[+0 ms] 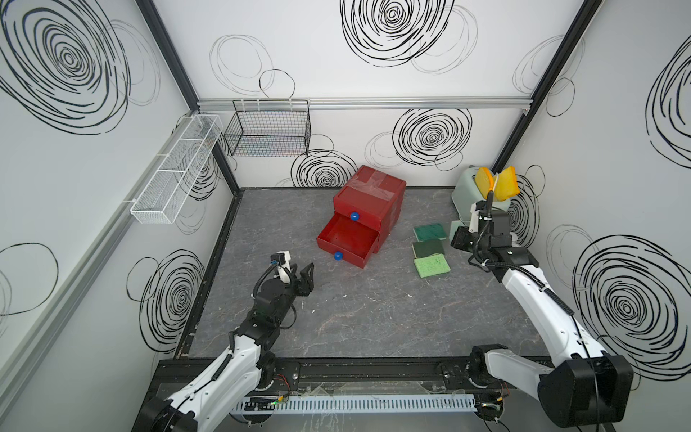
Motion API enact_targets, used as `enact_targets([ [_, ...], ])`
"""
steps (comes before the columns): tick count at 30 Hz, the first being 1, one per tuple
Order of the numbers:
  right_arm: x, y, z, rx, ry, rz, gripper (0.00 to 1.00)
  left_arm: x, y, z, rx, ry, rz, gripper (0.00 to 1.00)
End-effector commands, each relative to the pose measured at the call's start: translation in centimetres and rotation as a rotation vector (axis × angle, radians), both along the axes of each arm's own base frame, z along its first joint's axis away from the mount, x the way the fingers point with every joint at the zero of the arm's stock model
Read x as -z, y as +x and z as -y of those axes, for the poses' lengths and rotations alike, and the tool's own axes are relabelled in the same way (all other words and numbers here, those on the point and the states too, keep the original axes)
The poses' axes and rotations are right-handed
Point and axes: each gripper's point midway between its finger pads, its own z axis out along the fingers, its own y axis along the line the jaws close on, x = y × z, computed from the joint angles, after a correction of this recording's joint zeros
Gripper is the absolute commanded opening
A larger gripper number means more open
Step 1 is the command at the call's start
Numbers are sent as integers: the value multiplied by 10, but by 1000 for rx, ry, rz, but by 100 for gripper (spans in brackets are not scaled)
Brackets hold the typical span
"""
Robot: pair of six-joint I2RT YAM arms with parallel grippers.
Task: Take the sponge out of the drawer
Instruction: Place the sponge at the center of the board.
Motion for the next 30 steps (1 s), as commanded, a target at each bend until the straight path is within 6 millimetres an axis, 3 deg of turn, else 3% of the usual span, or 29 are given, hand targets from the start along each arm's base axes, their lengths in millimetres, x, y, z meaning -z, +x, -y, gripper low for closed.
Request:
enact_targets([
  [1,-30,31,10,163,155,170,0,-21,3,5,12,-38,64,66],
  [6,11,47,35,343,216,76,0,-23,3,5,10,-36,64,66],
  [11,51,50,63,559,184,-42,0,-23,4,4,8,-31,63,66],
  [16,83,49,67,638,226,-119,0,-20,4,4,3,-26,56,66],
  [23,107,51,62,641,242,-161,0,-18,4,2,-3,-19,50,65],
  [24,110,55,59,611,249,-156,2,-18,4,2,-2,-18,48,66],
  [27,115,65,48,513,261,-142,24,-18,3,3,1,-17,48,65],
  [30,115,70,45,469,229,-161,39,-19,3,2,-4,-17,50,65],
])
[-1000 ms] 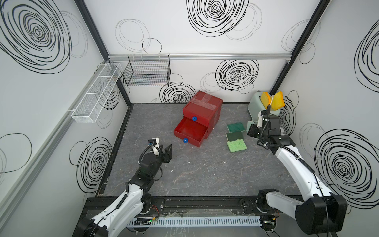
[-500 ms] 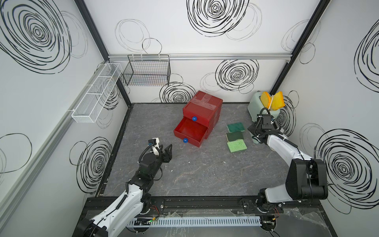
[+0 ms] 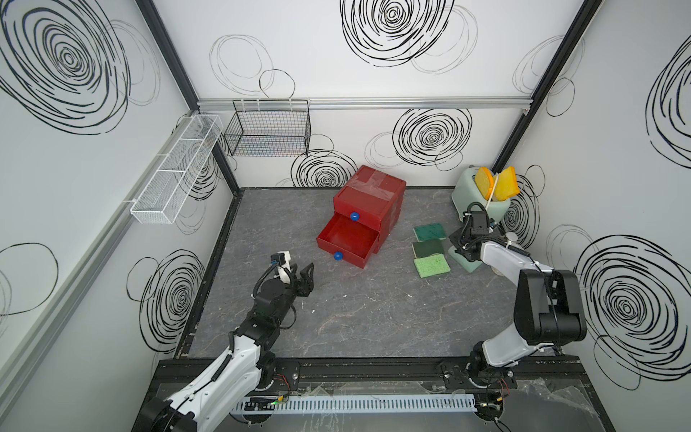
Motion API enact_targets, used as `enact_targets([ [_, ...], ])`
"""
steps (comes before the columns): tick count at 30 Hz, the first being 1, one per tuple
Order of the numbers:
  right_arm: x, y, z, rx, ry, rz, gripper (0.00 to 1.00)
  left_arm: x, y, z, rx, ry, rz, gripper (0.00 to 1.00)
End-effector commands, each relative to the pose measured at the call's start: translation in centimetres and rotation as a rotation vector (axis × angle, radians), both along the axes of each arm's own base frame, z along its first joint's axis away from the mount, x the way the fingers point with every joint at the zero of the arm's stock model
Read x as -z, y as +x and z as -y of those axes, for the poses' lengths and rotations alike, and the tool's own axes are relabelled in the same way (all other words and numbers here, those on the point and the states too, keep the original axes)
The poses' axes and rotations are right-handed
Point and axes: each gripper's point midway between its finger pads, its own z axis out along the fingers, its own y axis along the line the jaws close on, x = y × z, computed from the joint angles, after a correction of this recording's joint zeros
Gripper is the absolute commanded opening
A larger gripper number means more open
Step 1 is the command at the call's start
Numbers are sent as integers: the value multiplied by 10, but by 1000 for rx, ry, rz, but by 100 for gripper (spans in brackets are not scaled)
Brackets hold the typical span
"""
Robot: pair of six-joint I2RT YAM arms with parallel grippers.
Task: Take the sponge out of the drawer
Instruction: Place the sponge at the center of the board, then close the drawer in the storage box.
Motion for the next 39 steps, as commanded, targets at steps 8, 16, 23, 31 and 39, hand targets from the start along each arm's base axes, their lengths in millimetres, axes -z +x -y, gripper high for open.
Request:
enact_targets([
  [8,-114,56,-57,-374,-86,302,43,-19,3,4,-2,-8,50,65],
  [16,-210,101,-157,-904,-29,571,0,-10,-6,20,37,88,27,40],
  [23,-180,147,-204,-1015,8,573,0,-3,-12,22,35,134,0,18],
  [31,-156,189,-213,-1001,99,571,0,-3,-1,36,75,133,-32,0],
  [39,-143,186,-221,-1035,149,566,0,-7,14,48,90,121,-3,0],
])
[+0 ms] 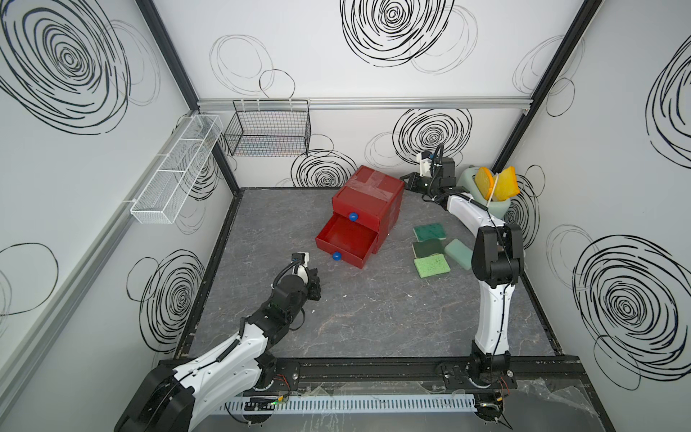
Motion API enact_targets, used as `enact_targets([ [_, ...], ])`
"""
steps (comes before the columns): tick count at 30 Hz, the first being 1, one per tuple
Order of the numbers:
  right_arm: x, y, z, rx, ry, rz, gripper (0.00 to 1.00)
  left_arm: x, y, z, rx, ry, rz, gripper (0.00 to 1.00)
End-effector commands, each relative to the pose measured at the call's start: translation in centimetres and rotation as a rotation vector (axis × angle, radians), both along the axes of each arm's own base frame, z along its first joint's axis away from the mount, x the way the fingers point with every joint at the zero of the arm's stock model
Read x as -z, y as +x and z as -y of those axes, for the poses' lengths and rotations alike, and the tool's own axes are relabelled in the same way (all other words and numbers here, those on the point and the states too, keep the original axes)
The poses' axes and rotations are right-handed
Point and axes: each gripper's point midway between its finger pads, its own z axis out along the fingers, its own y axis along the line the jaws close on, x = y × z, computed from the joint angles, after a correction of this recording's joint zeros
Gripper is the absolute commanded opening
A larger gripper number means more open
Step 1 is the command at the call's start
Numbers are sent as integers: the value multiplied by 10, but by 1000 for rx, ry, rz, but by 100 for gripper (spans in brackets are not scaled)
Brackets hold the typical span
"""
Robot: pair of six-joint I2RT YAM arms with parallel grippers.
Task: Take the sponge out of the drawer
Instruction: Close the drawer in the storage box.
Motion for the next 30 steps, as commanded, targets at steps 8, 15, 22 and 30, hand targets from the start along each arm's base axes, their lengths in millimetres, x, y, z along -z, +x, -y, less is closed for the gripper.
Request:
enact_targets([
  [8,9,-14,-18,-116,74,-20,0,-44,45,33,34,-104,161,0],
  [15,14,-26,-20,-149,78,-28,0,-63,75,55,52,-129,216,0],
  [22,14,-39,-24,-183,88,-35,0,-57,97,79,86,-141,212,0],
  [30,10,-52,-36,-236,98,-35,0,-49,117,94,93,-162,218,0],
])
